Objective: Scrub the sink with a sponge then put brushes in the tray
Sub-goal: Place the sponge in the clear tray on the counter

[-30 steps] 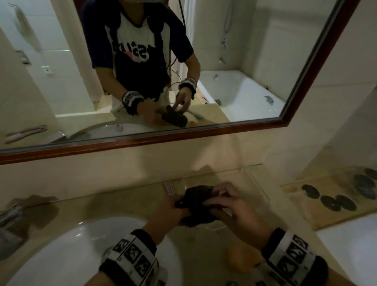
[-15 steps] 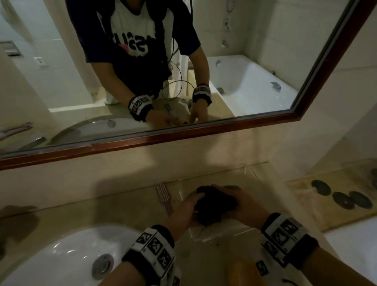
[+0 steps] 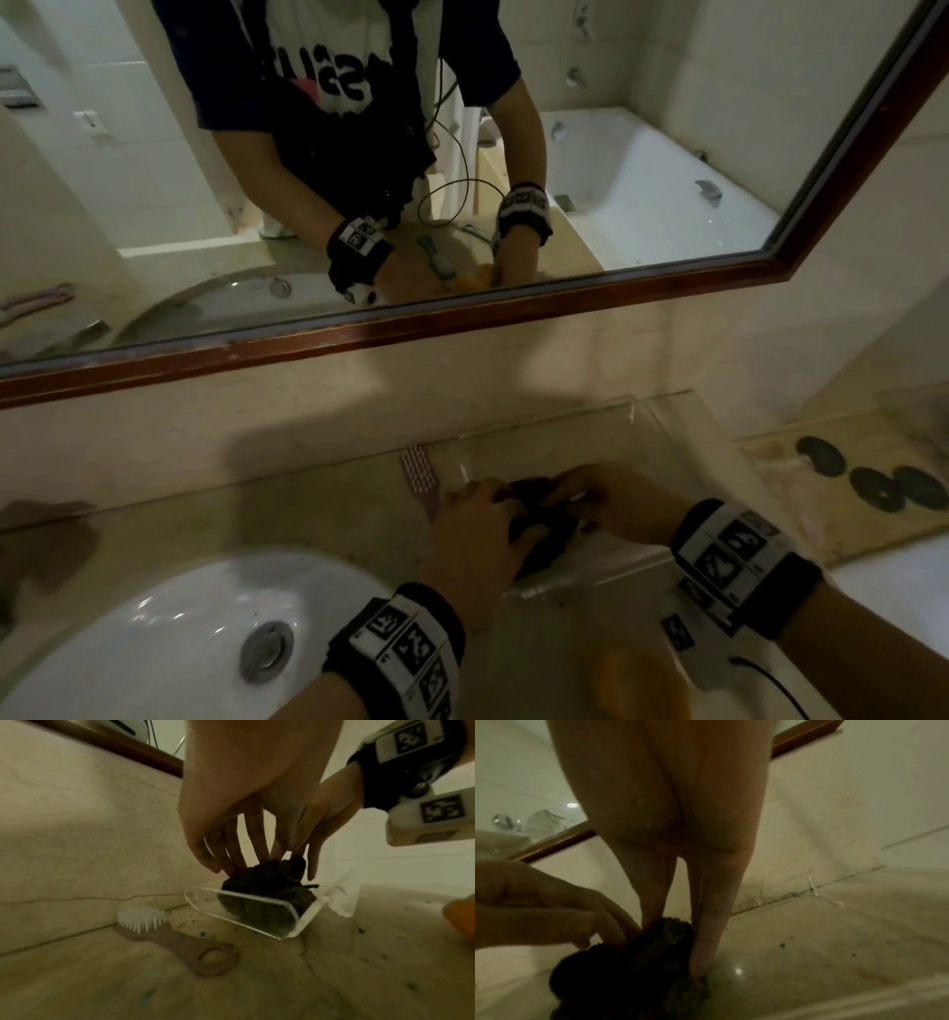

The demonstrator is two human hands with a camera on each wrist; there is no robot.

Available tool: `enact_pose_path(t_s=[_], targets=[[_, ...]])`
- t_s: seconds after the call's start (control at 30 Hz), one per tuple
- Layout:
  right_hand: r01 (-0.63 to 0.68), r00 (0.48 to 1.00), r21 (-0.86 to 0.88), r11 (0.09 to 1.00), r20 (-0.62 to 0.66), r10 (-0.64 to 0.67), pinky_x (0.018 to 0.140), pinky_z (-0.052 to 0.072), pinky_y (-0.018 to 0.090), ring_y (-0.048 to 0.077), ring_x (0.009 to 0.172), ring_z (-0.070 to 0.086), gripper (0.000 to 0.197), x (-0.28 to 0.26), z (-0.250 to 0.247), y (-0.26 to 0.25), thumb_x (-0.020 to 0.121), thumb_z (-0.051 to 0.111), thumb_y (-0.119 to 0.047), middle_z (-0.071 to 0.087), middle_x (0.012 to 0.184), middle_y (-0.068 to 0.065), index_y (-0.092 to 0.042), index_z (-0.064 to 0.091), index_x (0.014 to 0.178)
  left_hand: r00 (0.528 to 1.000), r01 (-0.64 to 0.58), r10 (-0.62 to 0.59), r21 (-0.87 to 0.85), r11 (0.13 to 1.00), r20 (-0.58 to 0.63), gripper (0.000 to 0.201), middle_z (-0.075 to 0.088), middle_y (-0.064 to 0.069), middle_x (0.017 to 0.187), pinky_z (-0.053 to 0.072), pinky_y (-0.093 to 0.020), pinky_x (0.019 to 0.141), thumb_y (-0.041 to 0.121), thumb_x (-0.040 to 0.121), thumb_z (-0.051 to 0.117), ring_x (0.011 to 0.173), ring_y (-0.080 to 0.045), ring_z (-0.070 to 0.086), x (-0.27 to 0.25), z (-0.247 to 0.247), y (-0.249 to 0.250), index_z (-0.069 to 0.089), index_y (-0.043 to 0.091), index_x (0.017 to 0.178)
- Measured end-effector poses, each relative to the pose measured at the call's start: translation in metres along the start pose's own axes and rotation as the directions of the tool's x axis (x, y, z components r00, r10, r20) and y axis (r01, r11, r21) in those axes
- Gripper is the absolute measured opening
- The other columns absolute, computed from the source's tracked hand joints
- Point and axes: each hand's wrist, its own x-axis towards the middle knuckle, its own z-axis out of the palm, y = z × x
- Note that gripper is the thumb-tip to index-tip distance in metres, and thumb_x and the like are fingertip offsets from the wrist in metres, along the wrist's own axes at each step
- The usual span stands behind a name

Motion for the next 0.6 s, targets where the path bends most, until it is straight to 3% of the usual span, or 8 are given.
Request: enact_pose_path(t_s=[0.13,0.23,0.33,0.4,0.47,0.53,0.57,0.6], targets=[[0.011,1.0,-0.187,0.982,-0.022,-0.015,0.082,0.039,0.017,0.022,0.112,0.054,0.028,0.006,0.014,-0.006,0.091,0.056,-0.014,0.051,0.131,0.006,-0.016,0.066,0.117,0.998,0.062,-0.065,0.12,0.991,0.026,0.034,0.043,0.004,0.136,0.026,-0.034,0.112,0.038,0.092,0.052,0.124,-0.02,0.044,0.003,0.008,0.0,0.057,0.024,0.123],[-0.029,0.998,-0.189,0.982,-0.061,0.018,0.076,0.032,0.017,0.019,0.094,0.048,0.025,0.009,0.022,-0.01,0.089,0.058,-0.011,0.048,0.127,0.011,-0.008,0.066,0.113,0.997,0.04,-0.049,0.16,0.986,0.051,0.033,0.039,0.002,0.141,0.027,-0.035,0.113,0.035,0.094,0.049,0.126,-0.021,0.041,0.001,0.012,0.002,0.058,0.023,0.124],[-0.034,0.996,-0.222,0.974,-0.084,0.016,0.085,0.038,0.027,0.023,0.105,0.05,0.027,0.011,0.03,-0.012,0.09,0.052,-0.004,0.048,0.128,0.015,-0.004,0.063,0.114,0.994,-0.018,-0.005,0.219,0.975,0.105,0.036,0.033,0.002,0.148,0.025,-0.037,0.115,0.036,0.097,0.043,0.131,-0.022,0.036,-0.003,0.012,-0.001,0.056,0.026,0.129],[-0.047,0.996,-0.264,0.963,-0.085,0.025,0.091,0.04,0.03,0.026,0.111,0.051,0.026,0.011,0.034,-0.017,0.091,0.049,-0.003,0.049,0.118,0.01,-0.004,0.062,0.114,0.991,-0.06,0.027,0.258,0.964,0.133,0.039,0.031,0.0,0.15,0.023,-0.038,0.116,0.037,0.099,0.039,0.132,-0.024,0.035,-0.004,0.01,-0.001,0.053,0.027,0.133],[-0.093,0.992,-0.282,0.955,-0.107,0.065,0.08,0.039,0.03,0.023,0.091,0.051,0.017,0.011,0.034,-0.024,0.093,0.049,-0.009,0.041,0.105,0.007,-0.006,0.063,0.101,0.986,-0.083,0.037,0.292,0.953,0.161,0.041,0.032,-0.001,0.149,0.022,-0.04,0.116,0.04,0.099,0.037,0.131,-0.025,0.036,-0.003,0.008,0.002,0.052,0.026,0.135],[-0.114,0.991,-0.268,0.957,-0.102,0.089,0.076,0.037,0.028,0.02,0.085,0.046,0.018,0.006,0.03,-0.029,0.093,0.049,-0.015,0.042,0.105,0.007,-0.013,0.056,0.077,0.977,-0.089,0.02,0.321,0.943,0.214,0.044,0.035,-0.003,0.147,0.024,-0.04,0.115,0.043,0.099,0.036,0.129,-0.026,0.038,-0.002,0.003,0.004,0.054,0.022,0.134],[-0.107,0.993,-0.275,0.955,-0.079,0.089,0.079,0.039,0.029,0.02,0.089,0.047,0.016,0.0,0.027,-0.029,0.093,0.05,-0.018,0.046,0.11,0.007,-0.014,0.058,0.08,0.975,-0.087,0.016,0.316,0.945,0.22,0.044,0.037,-0.003,0.145,0.026,-0.04,0.113,0.044,0.099,0.035,0.127,-0.026,0.041,-0.002,-0.001,0.002,0.056,0.022,0.131],[-0.08,0.996,-0.296,0.952,-0.067,0.062,0.085,0.042,0.03,0.022,0.097,0.05,0.015,-0.008,0.024,-0.028,0.093,0.052,-0.021,0.048,0.121,0.008,-0.012,0.064,0.096,0.979,-0.081,0.022,0.288,0.954,0.203,0.043,0.041,-0.002,0.142,0.028,-0.038,0.111,0.044,0.099,0.035,0.124,-0.025,0.045,-0.002,-0.004,-0.002,0.06,0.022,0.127]])
